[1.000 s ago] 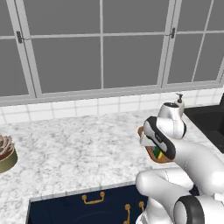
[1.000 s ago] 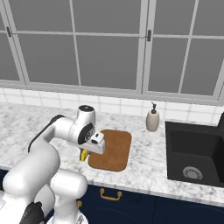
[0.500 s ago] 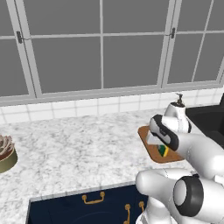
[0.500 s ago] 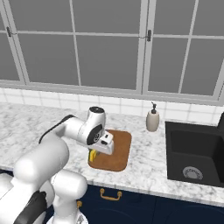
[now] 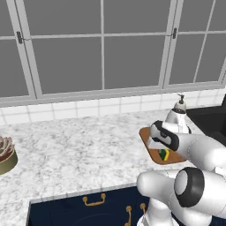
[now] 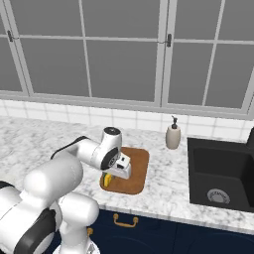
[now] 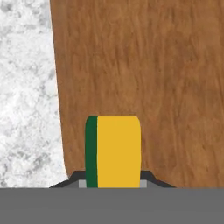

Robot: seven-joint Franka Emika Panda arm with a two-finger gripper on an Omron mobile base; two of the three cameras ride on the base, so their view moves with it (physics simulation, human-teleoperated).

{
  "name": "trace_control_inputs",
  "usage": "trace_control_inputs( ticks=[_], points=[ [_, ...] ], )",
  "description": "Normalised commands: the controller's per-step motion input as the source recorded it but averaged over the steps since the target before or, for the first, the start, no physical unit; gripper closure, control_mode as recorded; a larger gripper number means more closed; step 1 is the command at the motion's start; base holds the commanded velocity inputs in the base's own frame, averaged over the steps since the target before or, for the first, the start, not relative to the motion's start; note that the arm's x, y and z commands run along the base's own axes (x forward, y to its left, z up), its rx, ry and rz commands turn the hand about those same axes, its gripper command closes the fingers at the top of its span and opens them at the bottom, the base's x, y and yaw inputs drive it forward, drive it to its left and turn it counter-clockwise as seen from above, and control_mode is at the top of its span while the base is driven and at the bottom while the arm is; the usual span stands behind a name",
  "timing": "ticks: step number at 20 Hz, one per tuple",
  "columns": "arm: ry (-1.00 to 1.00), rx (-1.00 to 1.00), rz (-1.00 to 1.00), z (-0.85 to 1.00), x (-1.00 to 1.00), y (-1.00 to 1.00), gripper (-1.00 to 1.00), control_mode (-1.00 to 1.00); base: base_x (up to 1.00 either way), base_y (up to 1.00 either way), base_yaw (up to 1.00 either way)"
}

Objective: Pick up the sponge from the counter and clean the cutting board by briefly scrubbing or pressing down on the cutting board. Once finished, release the sponge.

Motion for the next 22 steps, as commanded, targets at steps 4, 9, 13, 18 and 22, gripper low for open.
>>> trace_control_inputs(
  ticks=[4,9,13,18,22],
  points=[
    [0.00,0.00,0.00,0.00,0.00,-0.54,1.00,-1.00,0.00,0.00,0.00],
    [0.00,0.00,0.00,0.00,0.10,-0.66,1.00,-1.00,0.00,0.00,0.00],
    [0.00,0.00,0.00,0.00,0.37,-0.54,1.00,-1.00,0.00,0.00,0.00],
    [0.00,0.00,0.00,0.00,0.43,-0.40,1.00,-1.00,0.00,0.00,0.00],
    [-0.07,-0.02,0.00,0.00,0.12,-0.02,1.00,-1.00,0.00,0.00,0.00]
  ],
)
